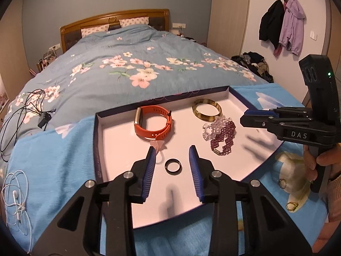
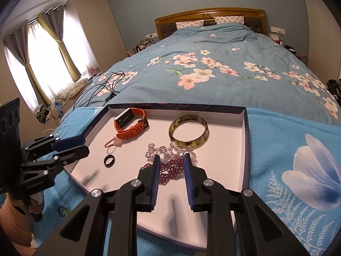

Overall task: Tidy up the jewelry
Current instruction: 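Open both grippers to release the purple bracelet and black hair tie in the box, then move both grippers back out of the box toward the rings on the bed, then grasp the green-stone ring with the left gripper while the right gripper grasps the gold green-stone ring, then carry the green-stone ring with the left gripper toward the box while the right gripper carries the gold ring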

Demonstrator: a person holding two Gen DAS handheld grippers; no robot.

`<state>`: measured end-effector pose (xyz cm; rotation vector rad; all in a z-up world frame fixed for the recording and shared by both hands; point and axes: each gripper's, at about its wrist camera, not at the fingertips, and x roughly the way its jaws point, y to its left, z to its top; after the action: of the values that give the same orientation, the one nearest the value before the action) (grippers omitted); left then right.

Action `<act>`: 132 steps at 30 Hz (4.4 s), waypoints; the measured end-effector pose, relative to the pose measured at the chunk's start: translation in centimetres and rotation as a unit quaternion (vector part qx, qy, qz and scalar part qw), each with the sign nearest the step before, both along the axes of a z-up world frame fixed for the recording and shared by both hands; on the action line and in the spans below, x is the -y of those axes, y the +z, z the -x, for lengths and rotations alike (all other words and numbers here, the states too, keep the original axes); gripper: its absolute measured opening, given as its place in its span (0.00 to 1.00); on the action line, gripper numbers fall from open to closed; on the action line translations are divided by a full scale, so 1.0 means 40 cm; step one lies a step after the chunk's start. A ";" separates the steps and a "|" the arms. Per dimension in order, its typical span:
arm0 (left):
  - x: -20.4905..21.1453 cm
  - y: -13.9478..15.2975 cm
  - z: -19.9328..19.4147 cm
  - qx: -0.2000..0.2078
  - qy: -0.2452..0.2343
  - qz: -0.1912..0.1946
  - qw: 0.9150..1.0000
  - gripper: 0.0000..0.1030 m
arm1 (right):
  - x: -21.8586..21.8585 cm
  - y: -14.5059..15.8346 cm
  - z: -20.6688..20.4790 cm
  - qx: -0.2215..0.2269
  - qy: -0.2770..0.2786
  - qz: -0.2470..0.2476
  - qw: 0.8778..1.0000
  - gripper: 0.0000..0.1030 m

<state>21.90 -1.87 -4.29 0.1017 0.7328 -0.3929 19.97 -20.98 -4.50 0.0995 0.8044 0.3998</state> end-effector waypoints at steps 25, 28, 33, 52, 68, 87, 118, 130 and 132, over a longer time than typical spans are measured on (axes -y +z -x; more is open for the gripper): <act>-0.094 0.046 0.210 0.040 0.011 0.009 0.999 0.42 | 0.041 0.052 0.212 0.042 0.021 0.003 0.999 0.33; -0.096 0.030 0.240 0.036 0.009 0.000 0.999 0.43 | 0.055 0.039 0.239 0.036 0.015 0.005 0.999 0.33; -0.100 0.002 0.272 0.021 0.007 0.001 1.000 0.43 | 0.066 0.013 0.276 0.019 0.009 0.006 1.000 0.33; -0.078 -0.081 0.336 -0.025 -0.016 -0.009 1.000 0.45 | 0.042 -0.055 0.375 -0.015 0.029 0.016 0.999 0.37; -0.059 -0.096 0.325 -0.043 -0.019 -0.017 0.999 0.45 | -0.011 -0.073 0.419 -0.016 0.058 0.056 0.997 0.38; -0.048 -0.116 0.300 -0.067 -0.015 -0.025 0.997 0.39 | -0.033 -0.082 0.418 -0.001 0.052 0.088 0.995 0.29; -0.048 -0.119 0.297 -0.061 -0.004 -0.032 0.998 0.15 | -0.040 -0.081 0.424 0.004 0.059 0.093 0.994 0.11; -0.048 -0.111 0.306 -0.057 -0.002 -0.025 0.998 0.15 | -0.022 -0.062 0.416 0.009 0.051 0.066 0.996 0.10; -0.049 -0.108 0.310 -0.056 -0.002 -0.023 0.998 0.15 | -0.020 -0.057 0.416 0.011 0.050 0.061 0.997 0.10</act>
<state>9.52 0.11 -8.59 0.1254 0.8516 -0.3875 3.33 -20.16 -6.77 -0.0592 0.8124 0.4453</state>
